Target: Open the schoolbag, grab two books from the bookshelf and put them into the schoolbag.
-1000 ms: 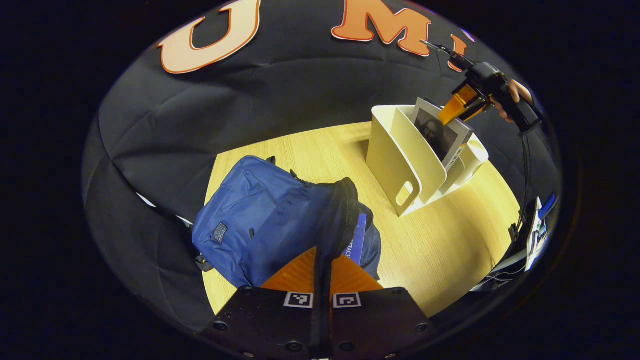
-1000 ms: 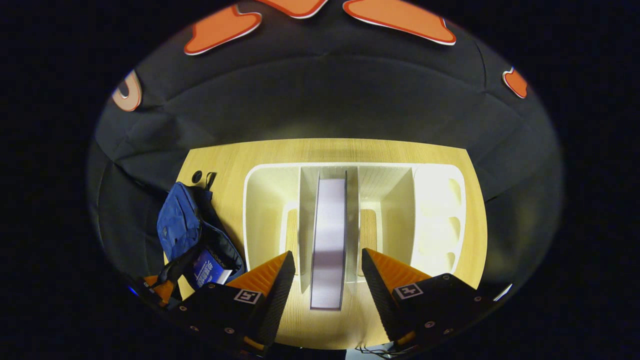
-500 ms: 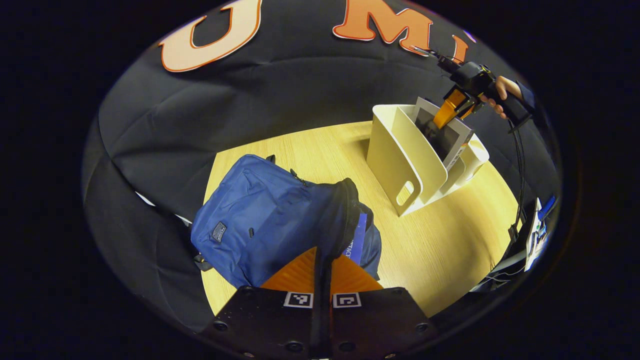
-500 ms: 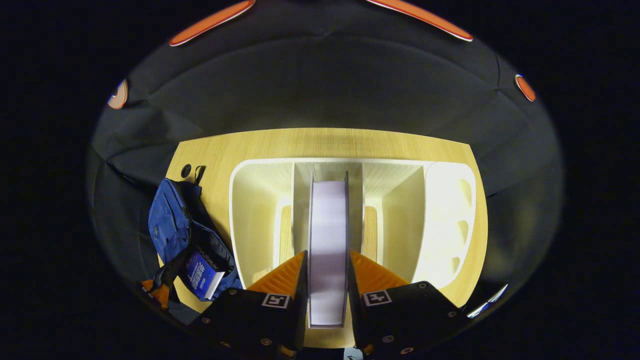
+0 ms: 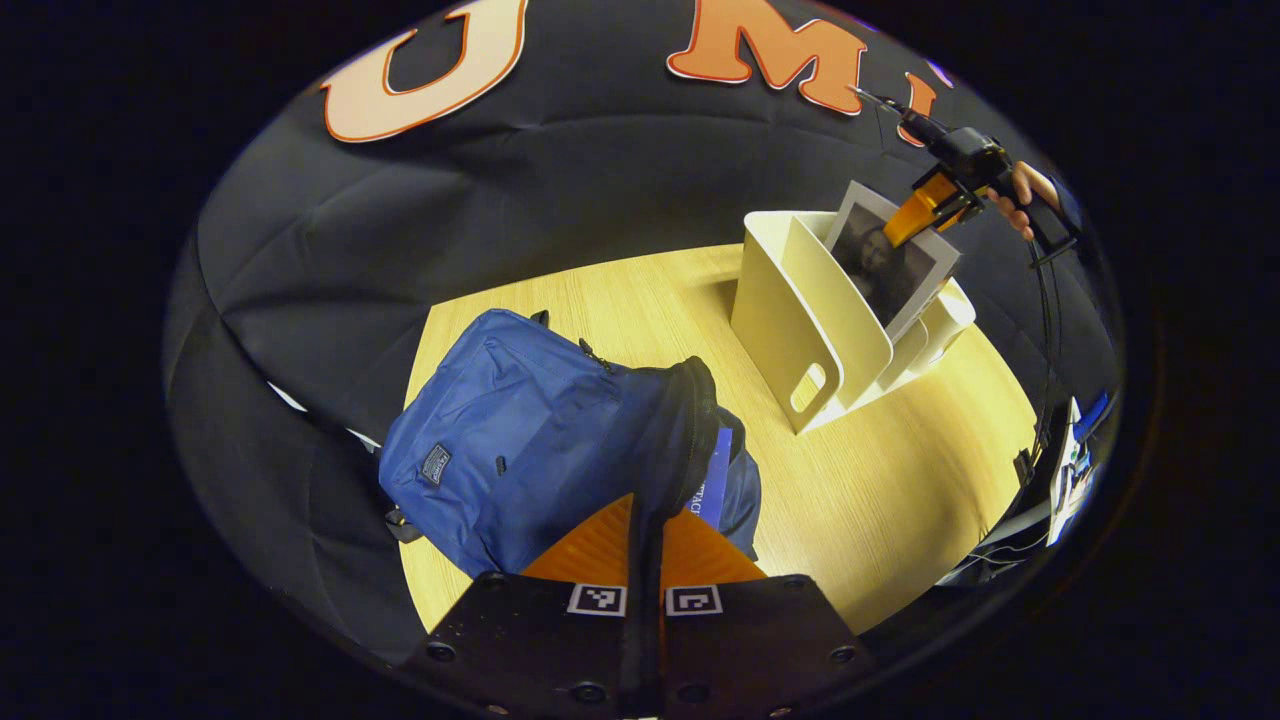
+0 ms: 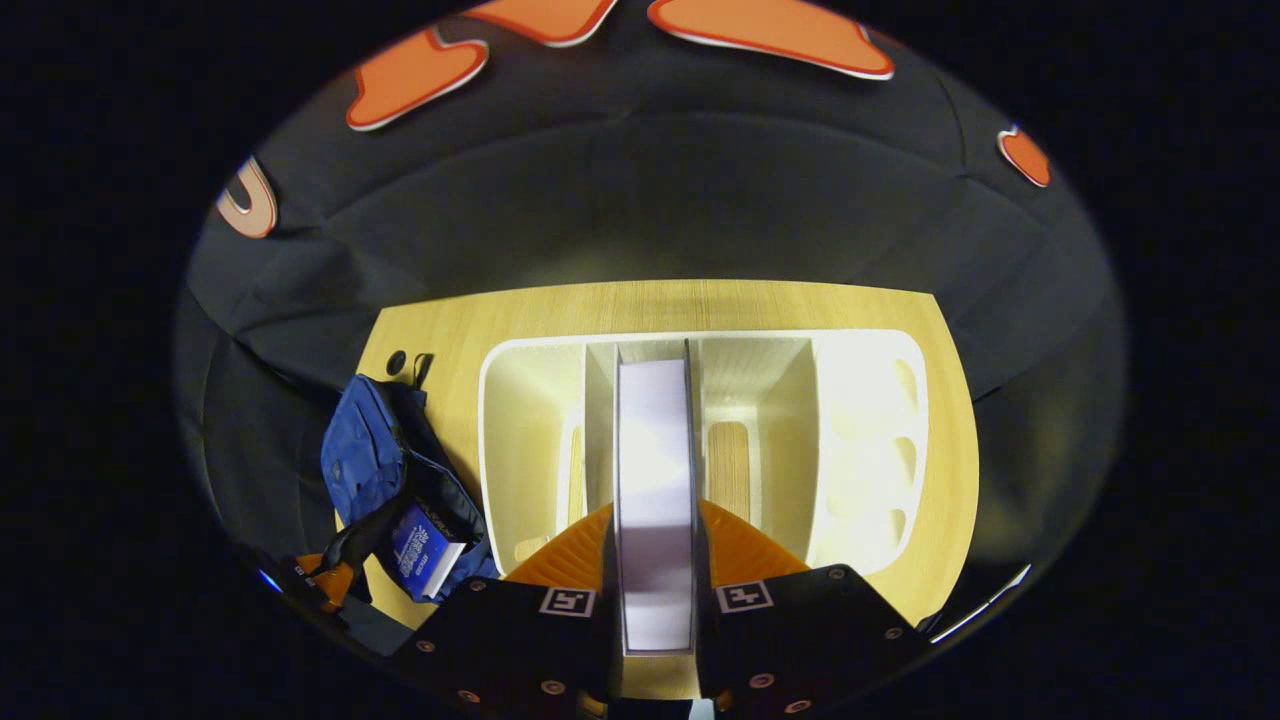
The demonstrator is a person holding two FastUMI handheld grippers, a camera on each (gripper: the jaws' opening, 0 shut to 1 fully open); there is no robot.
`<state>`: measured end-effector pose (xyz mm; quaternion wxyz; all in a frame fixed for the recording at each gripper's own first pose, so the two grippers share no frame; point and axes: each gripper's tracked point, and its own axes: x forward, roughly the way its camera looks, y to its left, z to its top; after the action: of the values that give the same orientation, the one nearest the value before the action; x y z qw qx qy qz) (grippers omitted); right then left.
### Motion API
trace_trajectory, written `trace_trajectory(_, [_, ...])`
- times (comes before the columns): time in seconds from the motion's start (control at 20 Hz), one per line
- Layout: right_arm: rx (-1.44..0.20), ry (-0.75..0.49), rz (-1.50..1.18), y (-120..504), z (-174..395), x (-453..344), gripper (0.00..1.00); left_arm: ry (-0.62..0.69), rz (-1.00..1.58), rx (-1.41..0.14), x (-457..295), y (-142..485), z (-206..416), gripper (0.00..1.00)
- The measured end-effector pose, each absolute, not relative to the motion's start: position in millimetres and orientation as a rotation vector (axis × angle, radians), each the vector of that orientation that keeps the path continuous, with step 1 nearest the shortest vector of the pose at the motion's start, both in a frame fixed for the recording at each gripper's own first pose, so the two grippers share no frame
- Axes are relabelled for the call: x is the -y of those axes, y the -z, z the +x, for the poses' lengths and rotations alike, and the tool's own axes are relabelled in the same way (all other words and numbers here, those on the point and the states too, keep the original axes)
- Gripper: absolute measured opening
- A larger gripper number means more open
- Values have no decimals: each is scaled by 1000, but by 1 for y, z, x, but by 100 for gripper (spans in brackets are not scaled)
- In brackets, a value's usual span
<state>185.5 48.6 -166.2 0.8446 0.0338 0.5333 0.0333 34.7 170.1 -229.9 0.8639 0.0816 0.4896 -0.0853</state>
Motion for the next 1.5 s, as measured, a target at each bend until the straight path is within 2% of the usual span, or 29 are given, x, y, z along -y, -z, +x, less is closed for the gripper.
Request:
trace_trajectory(0.25, [-1008, -119, 249, 112, 146, -46, 29, 187, 175, -1022, -171, 230, 37, 0])
trace_trajectory(0.55, [-860, -123, 341, 46, 98, -22, 29, 193, 190, -1016, -172, 227, 37, 0])
trace_trajectory(0.75, [-805, -195, 479, 21, 62, -42, 29, 181, 175, -1010, -174, 226, 37, 0])
trace_trajectory(1.05, [-879, -323, 754, 66, 9, -104, 29, 168, 184, -1014, -176, 222, 40, 0])
trace_trajectory(1.25, [-952, -342, 906, 115, -24, -145, 29, 161, 195, -1020, -181, 219, 43, 0])
trace_trajectory(1.5, [-933, -344, 1023, 152, -32, -191, 29, 169, 211, -1033, -182, 217, 45, 0])
